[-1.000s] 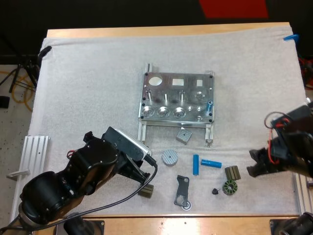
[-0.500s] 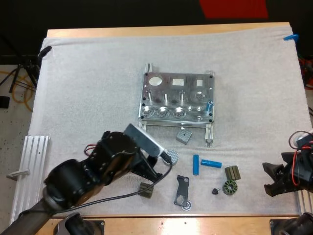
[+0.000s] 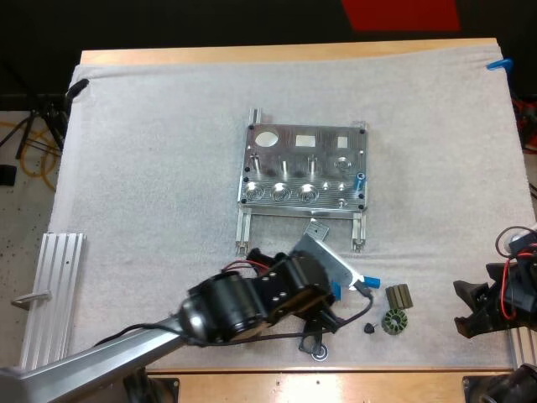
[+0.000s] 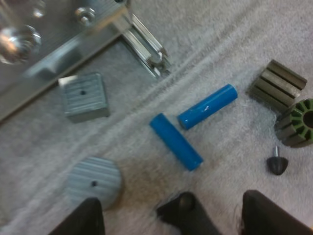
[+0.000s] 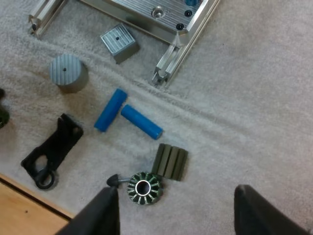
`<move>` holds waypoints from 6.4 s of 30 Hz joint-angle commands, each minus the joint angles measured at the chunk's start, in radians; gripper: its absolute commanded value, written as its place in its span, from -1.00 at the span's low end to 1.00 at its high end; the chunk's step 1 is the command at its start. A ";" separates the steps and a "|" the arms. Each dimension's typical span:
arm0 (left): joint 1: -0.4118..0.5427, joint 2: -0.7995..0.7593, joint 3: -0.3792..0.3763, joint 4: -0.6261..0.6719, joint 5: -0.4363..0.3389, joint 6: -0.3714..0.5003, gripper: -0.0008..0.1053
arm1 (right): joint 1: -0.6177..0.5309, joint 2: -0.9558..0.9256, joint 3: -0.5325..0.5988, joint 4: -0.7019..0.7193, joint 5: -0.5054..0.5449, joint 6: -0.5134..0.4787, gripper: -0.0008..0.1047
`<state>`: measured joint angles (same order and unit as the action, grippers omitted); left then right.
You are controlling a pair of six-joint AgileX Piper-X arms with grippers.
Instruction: Load cells from right to left
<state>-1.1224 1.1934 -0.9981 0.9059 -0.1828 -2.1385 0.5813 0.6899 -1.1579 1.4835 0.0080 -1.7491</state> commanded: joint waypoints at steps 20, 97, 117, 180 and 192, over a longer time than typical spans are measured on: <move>-0.010 0.337 0.002 -0.143 0.043 -0.198 0.13 | 0.001 -0.005 -0.002 0.006 0.018 -0.029 -0.01; -0.008 0.454 0.000 -0.237 -0.124 -0.074 -0.98 | 0.001 -0.005 -0.002 0.000 0.018 -0.035 -0.01; -0.078 0.071 0.031 -0.088 -0.203 0.387 -0.98 | 0.001 0.016 -0.002 -0.016 -0.160 0.071 -0.01; -0.076 -0.313 0.161 -0.244 0.016 0.604 -0.98 | 0.099 0.315 0.054 -0.362 -0.686 0.228 -0.01; -0.076 -0.309 0.210 -0.344 0.043 0.599 -0.98 | 0.099 0.315 0.117 -0.462 -0.713 0.303 -0.01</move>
<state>-1.1981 0.8826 -0.7820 0.5780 -0.1379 -1.5352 0.6794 1.0071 -1.0404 1.0362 -0.6908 -1.4496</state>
